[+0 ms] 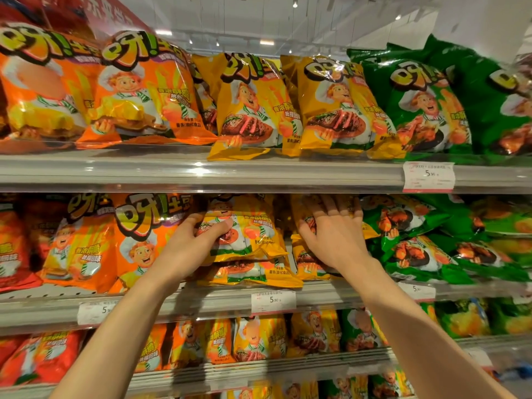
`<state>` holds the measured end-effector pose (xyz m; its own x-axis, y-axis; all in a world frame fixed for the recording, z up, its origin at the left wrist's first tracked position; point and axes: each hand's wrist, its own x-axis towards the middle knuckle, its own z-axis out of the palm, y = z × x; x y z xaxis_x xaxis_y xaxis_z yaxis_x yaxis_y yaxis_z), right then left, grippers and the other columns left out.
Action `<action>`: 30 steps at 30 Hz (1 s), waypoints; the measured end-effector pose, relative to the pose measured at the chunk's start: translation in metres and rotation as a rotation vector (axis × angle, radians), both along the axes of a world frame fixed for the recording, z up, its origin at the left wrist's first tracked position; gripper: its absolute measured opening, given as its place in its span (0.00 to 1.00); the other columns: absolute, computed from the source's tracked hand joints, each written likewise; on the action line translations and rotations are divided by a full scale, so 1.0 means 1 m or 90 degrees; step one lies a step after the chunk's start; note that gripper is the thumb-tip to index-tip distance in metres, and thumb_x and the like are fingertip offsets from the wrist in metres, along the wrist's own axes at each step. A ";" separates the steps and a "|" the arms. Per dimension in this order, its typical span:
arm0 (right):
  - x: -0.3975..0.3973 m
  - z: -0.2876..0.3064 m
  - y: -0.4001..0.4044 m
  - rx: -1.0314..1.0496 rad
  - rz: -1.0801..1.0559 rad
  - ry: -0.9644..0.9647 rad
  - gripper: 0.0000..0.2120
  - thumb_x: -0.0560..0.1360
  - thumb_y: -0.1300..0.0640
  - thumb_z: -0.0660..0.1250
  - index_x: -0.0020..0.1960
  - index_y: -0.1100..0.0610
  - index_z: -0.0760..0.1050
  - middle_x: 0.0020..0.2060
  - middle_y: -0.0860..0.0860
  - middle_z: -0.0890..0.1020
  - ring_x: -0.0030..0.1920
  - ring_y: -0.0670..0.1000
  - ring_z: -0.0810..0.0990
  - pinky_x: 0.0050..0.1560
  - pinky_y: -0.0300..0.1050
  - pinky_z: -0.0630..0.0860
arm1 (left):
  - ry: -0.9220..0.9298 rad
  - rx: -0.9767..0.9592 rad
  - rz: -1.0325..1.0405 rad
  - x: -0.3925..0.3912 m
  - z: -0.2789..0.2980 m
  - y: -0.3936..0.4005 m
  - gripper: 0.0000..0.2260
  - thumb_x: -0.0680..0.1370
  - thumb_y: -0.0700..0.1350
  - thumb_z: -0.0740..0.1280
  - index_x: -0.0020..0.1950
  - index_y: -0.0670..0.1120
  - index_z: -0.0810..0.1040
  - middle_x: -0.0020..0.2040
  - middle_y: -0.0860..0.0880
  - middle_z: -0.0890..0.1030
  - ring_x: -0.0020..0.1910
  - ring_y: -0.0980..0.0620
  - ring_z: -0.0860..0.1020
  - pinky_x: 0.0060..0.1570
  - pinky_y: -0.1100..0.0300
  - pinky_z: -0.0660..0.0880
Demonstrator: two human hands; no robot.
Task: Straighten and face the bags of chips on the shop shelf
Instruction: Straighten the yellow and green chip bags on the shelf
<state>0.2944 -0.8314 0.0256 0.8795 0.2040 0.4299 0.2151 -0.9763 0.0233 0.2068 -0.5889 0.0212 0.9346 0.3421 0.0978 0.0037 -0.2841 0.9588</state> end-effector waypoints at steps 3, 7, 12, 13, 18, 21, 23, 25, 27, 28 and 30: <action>0.005 0.001 -0.006 0.006 -0.034 0.007 0.26 0.81 0.38 0.52 0.64 0.54 0.78 0.61 0.58 0.81 0.66 0.61 0.75 0.73 0.65 0.58 | -0.003 0.003 -0.001 -0.001 -0.001 0.001 0.36 0.75 0.62 0.70 0.77 0.49 0.62 0.57 0.55 0.79 0.53 0.57 0.80 0.47 0.58 0.74; 0.006 0.001 -0.009 0.030 -0.020 0.032 0.30 0.81 0.34 0.50 0.65 0.54 0.77 0.61 0.59 0.81 0.66 0.62 0.74 0.74 0.67 0.54 | -0.012 -0.003 -0.004 -0.003 -0.002 0.001 0.36 0.76 0.60 0.69 0.79 0.49 0.60 0.58 0.54 0.79 0.54 0.56 0.79 0.46 0.61 0.72; -0.003 -0.001 -0.008 0.093 0.044 -0.013 0.30 0.80 0.34 0.54 0.70 0.53 0.73 0.64 0.58 0.79 0.69 0.62 0.71 0.74 0.64 0.55 | -0.026 -0.010 -0.015 -0.012 0.002 -0.002 0.32 0.76 0.58 0.70 0.76 0.51 0.63 0.52 0.59 0.78 0.49 0.63 0.79 0.38 0.68 0.70; -0.007 -0.002 -0.008 0.110 0.061 -0.036 0.28 0.80 0.35 0.56 0.70 0.53 0.73 0.64 0.58 0.78 0.69 0.61 0.71 0.74 0.64 0.57 | -0.026 -0.005 -0.016 -0.015 0.003 -0.001 0.30 0.76 0.58 0.70 0.74 0.53 0.65 0.52 0.59 0.78 0.48 0.64 0.79 0.37 0.69 0.71; -0.044 -0.002 0.003 0.372 0.174 -0.071 0.17 0.80 0.42 0.62 0.61 0.52 0.78 0.50 0.47 0.81 0.53 0.48 0.77 0.55 0.49 0.75 | -0.045 0.025 -0.047 -0.036 0.004 -0.001 0.23 0.76 0.56 0.70 0.67 0.60 0.66 0.53 0.64 0.76 0.46 0.69 0.80 0.39 0.74 0.73; -0.063 -0.003 0.018 0.487 0.191 0.134 0.22 0.79 0.34 0.58 0.61 0.48 0.76 0.34 0.44 0.80 0.37 0.40 0.79 0.42 0.44 0.74 | -0.038 0.062 -0.083 -0.048 -0.005 0.009 0.29 0.70 0.62 0.74 0.68 0.63 0.68 0.61 0.65 0.73 0.61 0.63 0.76 0.60 0.61 0.75; -0.068 -0.009 0.026 0.508 0.200 0.204 0.28 0.77 0.30 0.56 0.67 0.47 0.72 0.32 0.45 0.81 0.36 0.38 0.79 0.42 0.44 0.73 | -0.018 0.080 -0.125 -0.057 -0.011 0.013 0.34 0.66 0.65 0.76 0.69 0.64 0.68 0.64 0.63 0.74 0.65 0.62 0.74 0.66 0.55 0.73; -0.071 -0.016 0.029 0.531 0.194 0.230 0.30 0.76 0.31 0.58 0.71 0.48 0.68 0.34 0.45 0.81 0.37 0.37 0.79 0.43 0.43 0.73 | 0.001 0.060 -0.154 -0.064 -0.014 0.014 0.38 0.63 0.66 0.78 0.69 0.63 0.67 0.63 0.58 0.78 0.59 0.59 0.80 0.61 0.58 0.76; -0.075 -0.023 0.027 0.539 0.184 0.240 0.31 0.76 0.32 0.61 0.73 0.47 0.66 0.41 0.46 0.82 0.40 0.40 0.80 0.45 0.44 0.76 | 0.016 0.062 -0.157 -0.068 -0.014 0.011 0.40 0.64 0.70 0.74 0.72 0.63 0.64 0.61 0.59 0.78 0.56 0.61 0.80 0.52 0.66 0.74; -0.078 -0.025 0.026 0.548 0.188 0.243 0.30 0.76 0.33 0.62 0.72 0.47 0.66 0.43 0.46 0.81 0.39 0.42 0.80 0.44 0.43 0.76 | 0.026 0.065 -0.151 -0.069 -0.011 0.007 0.40 0.65 0.73 0.69 0.73 0.63 0.62 0.60 0.61 0.76 0.56 0.63 0.78 0.51 0.66 0.71; -0.084 -0.028 0.023 0.576 0.202 0.256 0.28 0.76 0.36 0.64 0.72 0.47 0.66 0.41 0.47 0.79 0.33 0.41 0.78 0.37 0.39 0.74 | 0.049 0.060 -0.131 -0.064 -0.013 0.000 0.36 0.70 0.76 0.61 0.74 0.62 0.61 0.57 0.64 0.74 0.52 0.67 0.74 0.51 0.65 0.68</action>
